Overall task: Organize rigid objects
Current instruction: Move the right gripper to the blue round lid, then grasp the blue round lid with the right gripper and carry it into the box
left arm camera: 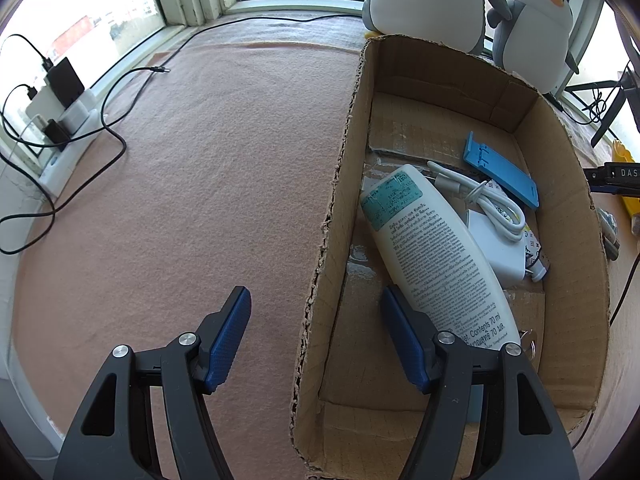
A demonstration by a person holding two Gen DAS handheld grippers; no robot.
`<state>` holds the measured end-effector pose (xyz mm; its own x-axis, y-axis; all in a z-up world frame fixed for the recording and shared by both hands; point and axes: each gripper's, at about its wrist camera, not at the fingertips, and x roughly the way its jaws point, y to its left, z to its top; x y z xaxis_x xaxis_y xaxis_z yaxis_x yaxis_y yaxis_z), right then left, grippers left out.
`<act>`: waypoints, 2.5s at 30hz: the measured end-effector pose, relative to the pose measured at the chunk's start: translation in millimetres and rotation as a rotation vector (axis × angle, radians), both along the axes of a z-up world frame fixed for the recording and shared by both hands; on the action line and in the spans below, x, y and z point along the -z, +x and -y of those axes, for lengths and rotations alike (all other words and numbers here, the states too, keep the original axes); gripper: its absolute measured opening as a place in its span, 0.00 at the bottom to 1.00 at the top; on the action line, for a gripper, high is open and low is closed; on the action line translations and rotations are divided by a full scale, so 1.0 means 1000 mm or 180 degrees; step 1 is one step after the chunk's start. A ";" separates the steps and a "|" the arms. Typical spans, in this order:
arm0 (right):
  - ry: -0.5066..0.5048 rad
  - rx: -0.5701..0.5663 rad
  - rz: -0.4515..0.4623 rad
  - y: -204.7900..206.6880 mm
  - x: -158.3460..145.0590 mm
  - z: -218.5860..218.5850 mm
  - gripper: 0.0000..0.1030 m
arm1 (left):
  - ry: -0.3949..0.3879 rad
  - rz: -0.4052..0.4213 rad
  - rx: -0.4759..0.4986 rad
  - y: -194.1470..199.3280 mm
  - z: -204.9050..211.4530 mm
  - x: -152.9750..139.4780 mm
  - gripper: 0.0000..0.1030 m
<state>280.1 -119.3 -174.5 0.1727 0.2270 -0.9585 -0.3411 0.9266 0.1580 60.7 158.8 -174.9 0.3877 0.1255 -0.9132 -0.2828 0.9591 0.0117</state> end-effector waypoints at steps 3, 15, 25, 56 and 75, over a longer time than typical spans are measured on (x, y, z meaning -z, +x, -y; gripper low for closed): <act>-0.0153 -0.0078 0.0052 -0.001 0.002 -0.010 0.56 | -0.0001 0.0001 0.0001 0.000 0.000 0.000 0.67; -0.0444 -0.0124 -0.0024 0.001 0.009 -0.028 0.56 | -0.0004 0.0003 -0.0003 0.000 0.000 0.000 0.67; -0.0509 -0.0164 -0.0049 0.008 0.006 -0.027 0.54 | -0.0006 0.0002 -0.0005 0.001 0.000 0.000 0.67; 0.0239 -0.0800 0.0524 -0.089 -0.091 -0.077 0.45 | -0.0005 0.0003 -0.0014 -0.001 0.000 -0.002 0.67; 0.0284 -0.1270 0.0487 -0.136 -0.080 -0.145 0.45 | -0.0007 0.0008 -0.0019 -0.001 0.000 -0.002 0.67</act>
<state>144.1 25.2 -94.0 0.1932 0.3857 -0.9022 -0.6955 0.7024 0.1513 60.0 158.3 -172.5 0.3894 0.1259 -0.9124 -0.2885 0.9574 0.0090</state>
